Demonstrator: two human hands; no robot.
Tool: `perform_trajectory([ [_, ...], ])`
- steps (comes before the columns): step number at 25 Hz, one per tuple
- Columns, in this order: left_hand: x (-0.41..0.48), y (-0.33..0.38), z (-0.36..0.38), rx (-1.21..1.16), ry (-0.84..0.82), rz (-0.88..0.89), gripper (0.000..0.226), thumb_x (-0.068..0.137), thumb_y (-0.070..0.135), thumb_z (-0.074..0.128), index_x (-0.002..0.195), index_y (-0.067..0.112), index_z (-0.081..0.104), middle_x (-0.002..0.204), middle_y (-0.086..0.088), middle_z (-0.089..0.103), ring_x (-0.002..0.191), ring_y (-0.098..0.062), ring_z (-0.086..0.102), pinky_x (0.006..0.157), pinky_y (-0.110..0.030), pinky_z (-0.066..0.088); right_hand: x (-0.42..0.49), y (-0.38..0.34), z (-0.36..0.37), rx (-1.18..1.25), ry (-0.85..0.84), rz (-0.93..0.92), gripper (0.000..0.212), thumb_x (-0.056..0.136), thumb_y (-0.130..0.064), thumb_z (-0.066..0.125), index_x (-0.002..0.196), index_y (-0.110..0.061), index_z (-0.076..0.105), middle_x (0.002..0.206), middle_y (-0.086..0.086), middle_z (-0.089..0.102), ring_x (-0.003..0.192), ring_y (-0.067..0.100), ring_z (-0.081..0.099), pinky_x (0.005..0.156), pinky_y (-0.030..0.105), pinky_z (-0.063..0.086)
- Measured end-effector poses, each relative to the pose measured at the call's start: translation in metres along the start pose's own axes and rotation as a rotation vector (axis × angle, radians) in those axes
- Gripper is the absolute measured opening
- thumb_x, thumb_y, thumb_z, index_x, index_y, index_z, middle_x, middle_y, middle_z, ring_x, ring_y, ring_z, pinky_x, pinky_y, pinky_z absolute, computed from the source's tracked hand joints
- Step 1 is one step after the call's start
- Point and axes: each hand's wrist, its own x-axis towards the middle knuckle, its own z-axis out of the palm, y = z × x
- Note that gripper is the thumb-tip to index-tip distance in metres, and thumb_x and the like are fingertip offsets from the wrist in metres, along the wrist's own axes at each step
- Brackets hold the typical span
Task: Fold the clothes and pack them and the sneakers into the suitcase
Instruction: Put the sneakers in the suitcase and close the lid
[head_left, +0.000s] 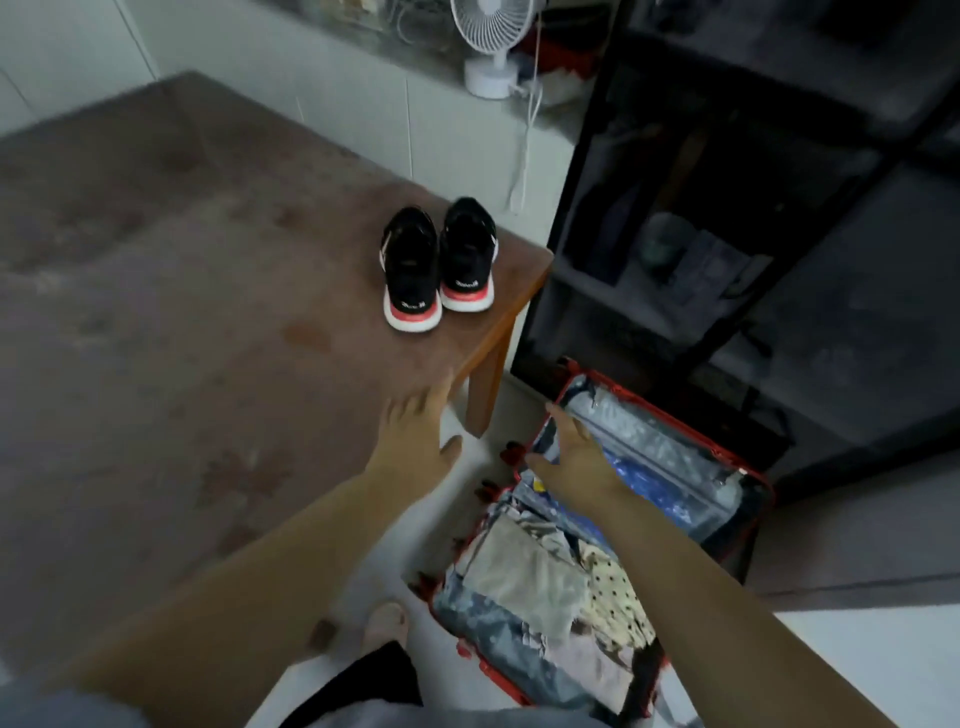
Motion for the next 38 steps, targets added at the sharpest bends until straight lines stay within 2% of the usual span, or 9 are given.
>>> perform_trajectory([
  [6,0.109,-0.043,-0.056,-0.133,0.212,-0.157,0.094,0.080,0.038,0.066,0.149,0.009,0.007,0.152,-0.015,0.023,0.138,-0.032,0.024,0.114,-0.046,0.018,0.088,-0.106,-0.016,0.175,0.172,-0.057,0.077,0.083,-0.043,0.061,0.145,-0.022,0.021,0.145,0.009,0.033,0.133,0.031,0.030,0.109,0.047,0.030],
  [10,0.174,-0.053,-0.051,-0.227,0.155,-0.248,0.103,0.074,0.041,0.069,0.148,0.011,0.005,0.151,-0.020,0.019,0.137,-0.036,0.025,0.112,-0.048,0.025,0.154,-0.145,-0.019,0.290,0.344,0.050,0.080,0.082,-0.034,0.064,0.146,-0.022,0.018,0.144,0.011,0.034,0.132,0.032,0.031,0.107,0.044,0.032],
  [14,0.201,-0.054,-0.033,-0.277,0.091,-0.353,0.099,0.076,0.043,0.065,0.148,0.024,-0.001,0.154,-0.014,0.013,0.135,-0.036,0.031,0.107,-0.050,0.033,0.210,-0.156,-0.016,0.325,0.427,0.173,0.092,0.075,-0.029,0.071,0.144,-0.032,0.011,0.143,0.008,0.038,0.127,0.034,0.042,0.099,0.051,0.044],
  [17,0.205,-0.057,-0.023,-0.301,0.058,-0.371,0.096,0.078,0.043,0.063,0.147,0.029,-0.002,0.152,-0.008,0.021,0.129,-0.035,0.040,0.096,-0.046,0.041,0.231,-0.158,-0.003,0.365,0.447,0.269,0.089,0.066,-0.039,0.074,0.136,-0.031,0.020,0.130,0.006,0.052,0.112,0.034,0.056,0.087,0.050,0.051],
  [21,0.201,-0.057,-0.022,-0.305,0.099,-0.355,0.090,0.081,0.045,0.060,0.149,0.028,0.003,0.151,-0.007,0.026,0.131,-0.032,0.039,0.097,-0.043,0.041,0.222,-0.148,-0.007,0.335,0.495,0.249,0.068,0.071,-0.037,0.073,0.125,-0.018,0.037,0.115,0.007,0.061,0.102,0.030,0.061,0.082,0.042,0.052],
  [27,0.150,-0.042,-0.036,-0.432,0.130,-0.272,0.082,0.080,0.022,0.065,0.148,0.028,0.019,0.141,-0.004,0.047,0.125,-0.029,0.048,0.098,-0.037,0.040,0.124,-0.068,-0.029,0.473,0.477,0.185,0.065,0.074,-0.030,0.075,0.130,-0.021,0.044,0.117,0.000,0.062,0.106,0.017,0.058,0.087,0.028,0.047],
  [30,0.084,0.007,-0.026,-0.510,0.172,-0.279,0.081,0.078,0.012,0.067,0.145,0.029,0.026,0.136,0.001,0.051,0.124,-0.022,0.049,0.097,-0.033,0.040,0.057,0.005,-0.032,0.544,0.460,0.204,0.064,0.075,-0.025,0.075,0.131,-0.022,0.045,0.110,-0.007,0.056,0.100,0.007,0.051,0.088,0.025,0.044],
  [34,0.001,0.080,0.006,-0.592,0.208,-0.317,0.073,0.079,0.005,0.066,0.141,0.028,0.035,0.130,0.004,0.053,0.117,-0.011,0.049,0.089,-0.022,0.036,-0.030,0.120,-0.024,0.489,0.343,0.325,0.061,0.074,-0.021,0.075,0.128,-0.024,0.047,0.109,-0.007,0.055,0.099,0.011,0.051,0.083,0.026,0.041],
  [38,-0.045,0.101,0.070,-0.617,-0.004,-0.307,0.072,0.079,0.003,0.068,0.141,0.018,0.035,0.128,-0.005,0.052,0.118,-0.018,0.049,0.090,-0.029,0.038,-0.103,0.217,0.000,0.416,0.245,0.484,0.059,0.071,-0.022,0.078,0.123,-0.021,0.051,0.099,-0.004,0.059,0.097,0.019,0.057,0.079,0.026,0.040],
])
